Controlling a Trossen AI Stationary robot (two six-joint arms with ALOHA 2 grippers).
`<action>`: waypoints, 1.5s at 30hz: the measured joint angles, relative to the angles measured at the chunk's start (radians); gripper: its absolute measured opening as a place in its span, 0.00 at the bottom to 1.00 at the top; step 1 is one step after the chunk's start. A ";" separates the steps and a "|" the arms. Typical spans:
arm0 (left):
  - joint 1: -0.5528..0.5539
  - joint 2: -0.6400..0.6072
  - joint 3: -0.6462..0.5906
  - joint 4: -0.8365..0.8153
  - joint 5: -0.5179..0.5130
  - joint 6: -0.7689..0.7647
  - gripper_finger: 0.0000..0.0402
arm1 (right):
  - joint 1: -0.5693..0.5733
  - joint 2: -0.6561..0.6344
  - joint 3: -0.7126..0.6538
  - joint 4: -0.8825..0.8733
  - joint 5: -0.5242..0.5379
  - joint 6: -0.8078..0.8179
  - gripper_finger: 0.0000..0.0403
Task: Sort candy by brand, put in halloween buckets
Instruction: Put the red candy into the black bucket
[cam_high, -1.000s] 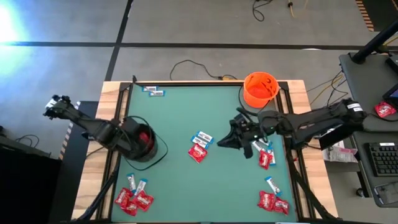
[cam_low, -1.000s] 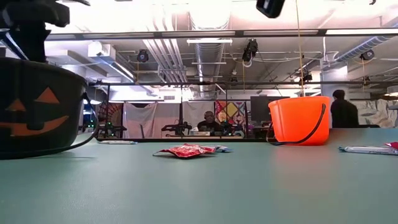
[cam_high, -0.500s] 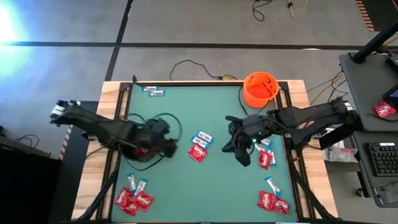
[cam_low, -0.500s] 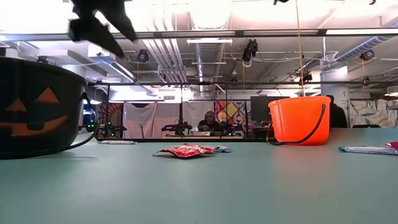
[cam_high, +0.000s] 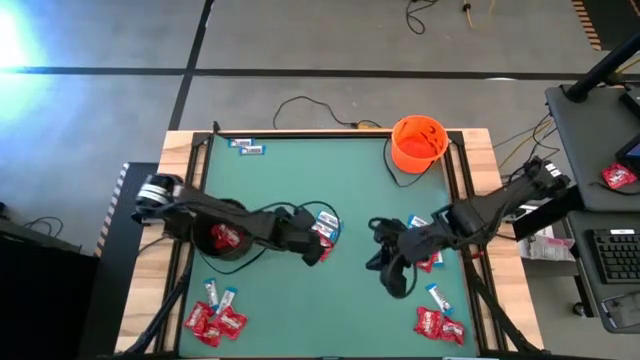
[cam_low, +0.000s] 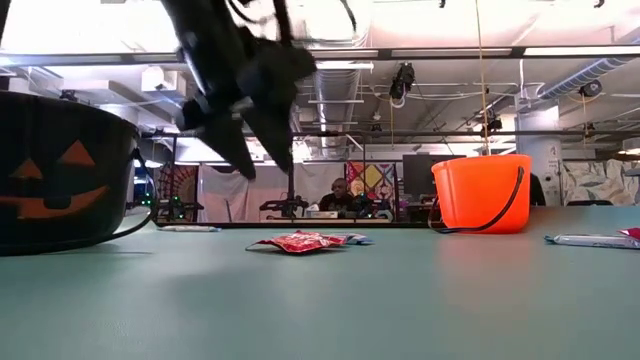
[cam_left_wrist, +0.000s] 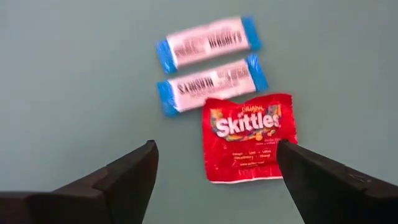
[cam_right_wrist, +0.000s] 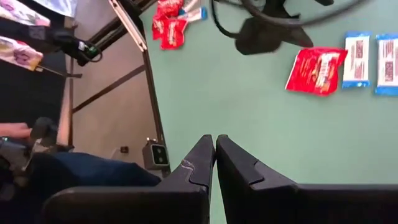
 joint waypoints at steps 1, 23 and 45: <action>0.006 0.026 0.009 -0.001 0.023 -0.009 0.78 | 0.013 0.009 0.000 -0.001 0.013 0.014 0.03; -0.019 0.207 0.043 0.113 0.088 -0.026 0.78 | 0.104 0.193 -0.001 -0.007 0.074 0.164 0.03; -0.094 0.207 -0.029 0.141 0.067 -0.057 0.77 | 0.101 0.184 -0.001 -0.068 0.074 0.154 0.03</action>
